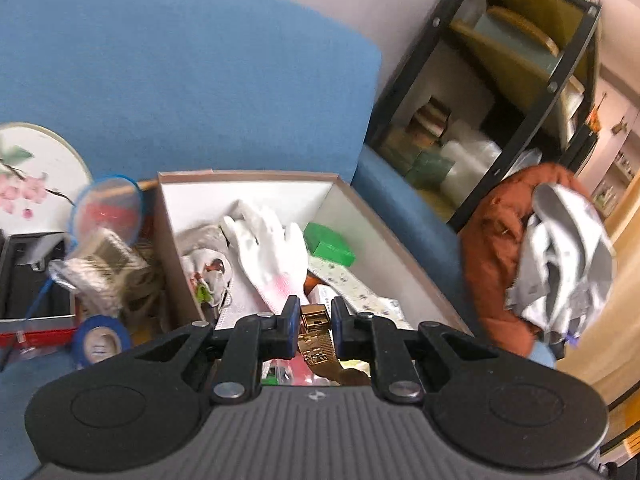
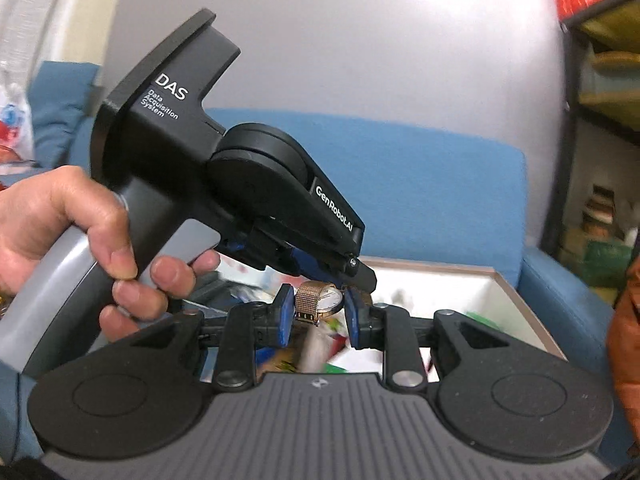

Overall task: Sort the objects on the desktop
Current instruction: 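Lift the gold watch with both tools and carry it into the brown box, then open both tools over the box and withdraw them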

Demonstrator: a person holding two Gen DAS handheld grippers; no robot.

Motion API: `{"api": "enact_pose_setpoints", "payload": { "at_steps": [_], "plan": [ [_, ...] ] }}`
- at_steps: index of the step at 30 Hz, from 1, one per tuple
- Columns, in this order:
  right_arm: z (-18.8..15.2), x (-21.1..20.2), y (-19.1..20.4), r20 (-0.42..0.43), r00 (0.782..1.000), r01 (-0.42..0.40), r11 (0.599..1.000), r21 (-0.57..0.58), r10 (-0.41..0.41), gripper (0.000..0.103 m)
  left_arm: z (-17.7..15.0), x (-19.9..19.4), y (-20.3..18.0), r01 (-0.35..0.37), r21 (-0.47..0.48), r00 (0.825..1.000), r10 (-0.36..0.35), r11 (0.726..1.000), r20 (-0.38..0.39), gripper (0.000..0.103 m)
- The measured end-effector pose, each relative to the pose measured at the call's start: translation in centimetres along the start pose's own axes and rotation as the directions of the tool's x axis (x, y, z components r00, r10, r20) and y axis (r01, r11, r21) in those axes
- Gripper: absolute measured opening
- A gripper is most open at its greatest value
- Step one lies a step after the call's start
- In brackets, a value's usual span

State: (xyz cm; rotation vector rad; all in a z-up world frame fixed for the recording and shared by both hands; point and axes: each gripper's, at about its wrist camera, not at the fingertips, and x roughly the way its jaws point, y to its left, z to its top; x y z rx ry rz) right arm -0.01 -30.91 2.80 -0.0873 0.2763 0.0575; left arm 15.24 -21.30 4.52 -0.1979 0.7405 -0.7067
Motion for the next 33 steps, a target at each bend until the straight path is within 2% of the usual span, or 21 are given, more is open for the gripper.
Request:
{"api": "enact_pose_setpoints", "payload": {
  "at_steps": [4,8,9,10,11,12,13,14,18,20,24,26,30,33],
  "plan": [
    [-2.0,3.0,-2.3,-0.057,0.998,-0.004,0.997,0.075,0.008,0.025,-0.2,3.7,1.1,-0.04,-0.022,0.999,0.04,0.999,-0.03,0.016],
    [-3.9,6.1,-3.5,-0.086,0.996,-0.002,0.992,0.123,0.012,0.026,-0.3,5.4,1.6,-0.06,0.009,0.998,0.06,0.998,-0.014,0.017],
    [-4.2,6.7,-3.7,-0.093,0.996,0.002,0.992,0.126,0.01,0.026,-0.3,5.5,1.6,-0.058,0.02,0.998,0.058,0.998,-0.008,0.023],
    [-4.4,7.2,-3.9,-0.107,0.994,0.008,0.992,0.128,0.006,0.026,-0.3,5.4,1.7,-0.051,0.024,0.999,0.051,0.998,-0.007,0.044],
    [-4.6,7.5,-4.1,-0.126,0.992,0.014,0.991,0.13,0.003,0.026,-0.3,5.3,1.8,-0.046,0.019,0.999,0.046,0.999,-0.007,0.074],
    [-4.7,7.4,-4.1,-0.125,0.992,0.02,0.991,0.13,-0.004,0.028,-0.4,5.1,1.9,-0.051,0.013,0.999,0.051,0.999,0.004,0.083],
    [-4.8,7.4,-4.1,-0.122,0.993,0.025,0.992,0.122,-0.01,0.038,-0.4,4.7,2.0,-0.06,0.01,0.998,0.06,0.998,0.03,0.089],
    [-4.8,7.2,-4.1,-0.118,0.993,0.032,0.993,0.118,-0.018,0.051,-0.5,4.3,2.0,-0.067,0.011,0.996,0.067,0.998,0.057,0.09],
    [-4.9,6.1,-4.1,-0.098,0.994,0.055,0.993,0.109,-0.044,0.064,-0.4,3.4,2.1,-0.068,0.01,0.996,0.067,0.998,0.055,0.094],
    [-4.7,5.5,-3.8,-0.101,0.993,0.069,0.992,0.105,-0.058,0.083,-0.5,2.9,1.8,-0.086,0.019,0.994,0.085,0.996,0.066,0.1],
    [-4.3,4.1,-3.0,-0.088,0.994,0.078,0.993,0.093,-0.07,0.09,-1.0,2.4,1.5,-0.124,0.038,0.99,0.122,0.991,0.068,0.101],
    [-4.1,3.7,-2.8,-0.093,0.992,0.089,0.992,0.084,-0.081,0.098,-1.2,2.1,1.5,-0.138,0.032,0.989,0.136,0.99,0.065,0.101],
    [-3.9,3.0,-2.9,-0.109,0.989,0.113,0.99,0.078,-0.104,0.099,-1.5,1.0,1.4,-0.167,0.022,0.985,0.165,0.986,0.056,0.103],
    [-3.5,1.5,-2.6,-0.117,0.986,0.131,0.987,0.093,-0.12,0.101,-2.0,-0.3,0.7,-0.187,0.059,0.981,0.183,0.981,0.065,0.103]
  ]
}}
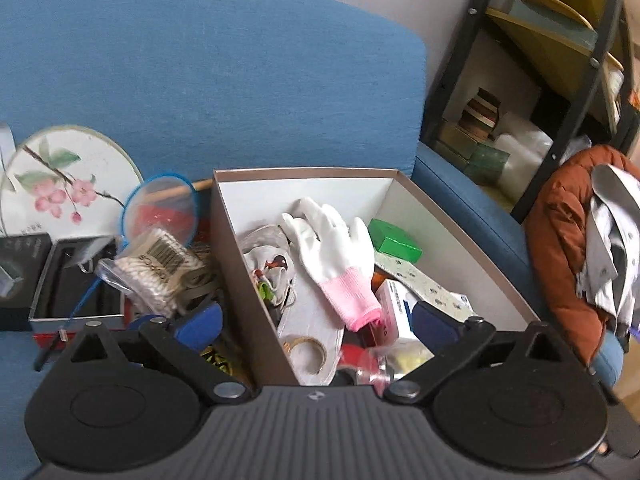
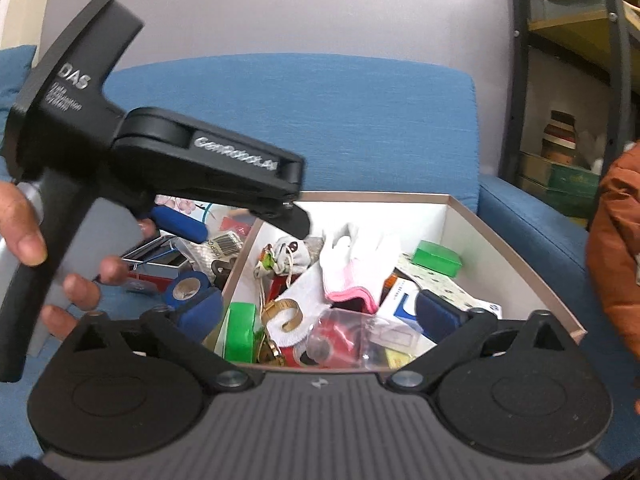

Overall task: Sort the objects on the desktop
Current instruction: 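Open both tools over the box and withdraw them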

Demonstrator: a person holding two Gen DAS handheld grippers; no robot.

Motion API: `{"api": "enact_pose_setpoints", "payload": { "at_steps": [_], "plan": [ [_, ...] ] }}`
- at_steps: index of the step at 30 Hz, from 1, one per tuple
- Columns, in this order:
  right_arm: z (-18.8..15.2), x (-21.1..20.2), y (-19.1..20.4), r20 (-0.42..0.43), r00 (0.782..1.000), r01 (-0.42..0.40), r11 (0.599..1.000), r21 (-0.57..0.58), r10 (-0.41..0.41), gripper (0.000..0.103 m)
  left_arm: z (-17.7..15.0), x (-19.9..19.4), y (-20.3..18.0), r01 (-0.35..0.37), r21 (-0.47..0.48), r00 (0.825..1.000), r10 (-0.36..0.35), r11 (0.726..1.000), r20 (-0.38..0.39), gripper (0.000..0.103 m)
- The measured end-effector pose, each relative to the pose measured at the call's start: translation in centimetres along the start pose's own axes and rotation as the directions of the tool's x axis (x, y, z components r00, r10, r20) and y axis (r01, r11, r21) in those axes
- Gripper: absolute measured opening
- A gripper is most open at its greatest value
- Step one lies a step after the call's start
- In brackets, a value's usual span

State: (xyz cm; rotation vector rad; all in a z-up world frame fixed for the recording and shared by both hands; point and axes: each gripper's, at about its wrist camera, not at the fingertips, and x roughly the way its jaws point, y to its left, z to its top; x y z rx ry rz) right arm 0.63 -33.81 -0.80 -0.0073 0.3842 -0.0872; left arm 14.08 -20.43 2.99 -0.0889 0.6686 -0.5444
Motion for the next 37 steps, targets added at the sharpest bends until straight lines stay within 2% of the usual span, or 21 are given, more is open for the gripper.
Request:
{"api": "enact_pose_setpoints", "payload": {
  "at_steps": [4,7,15,18,22,27,33,37],
  "plan": [
    [0.0,-2.0,-0.3,-0.02,1.0,-0.001,0.999,0.034,0.002,0.101,-1.0,-2.3,-0.7,-0.012,0.053,1.0,0.011,0.999,0.019,0.103],
    [-0.2,-3.5,-0.1,-0.048,0.999,0.027,0.999,0.025,-0.025,0.101,-2.2,-4.0,-1.0,0.001,0.056,1.0,-0.002,0.998,0.027,0.103],
    [-1.2,-6.9,0.1,-0.129,0.985,0.123,0.99,0.074,-0.113,0.101,-6.5,-7.2,-2.0,0.003,0.076,1.0,-0.003,0.997,-0.007,0.103],
    [-1.8,-7.4,0.2,-0.151,0.98,0.14,0.988,0.057,-0.13,0.101,-8.1,-8.0,-2.2,0.018,0.075,1.0,-0.016,0.997,-0.024,0.103],
    [-2.4,-7.6,0.2,-0.188,0.972,0.153,0.987,0.047,-0.142,0.101,-9.6,-8.4,-2.9,-0.009,0.104,0.999,0.015,0.995,-0.051,0.103],
    [-3.1,-7.8,-0.1,-0.204,0.967,0.168,0.984,0.061,-0.153,0.101,-10.2,-8.7,-3.5,-0.031,0.123,0.997,0.039,0.992,-0.065,0.103],
    [-3.4,-8.0,-0.2,-0.208,0.967,0.167,0.982,0.084,-0.146,0.101,-10.4,-9.2,-3.5,0.025,0.111,0.998,-0.018,0.994,-0.059,0.103],
    [-3.5,-7.9,-0.4,-0.215,0.966,0.167,0.981,0.104,-0.142,0.101,-10.6,-9.1,-3.8,0.005,0.114,0.998,0.003,0.993,-0.068,0.103]
  ]
}}
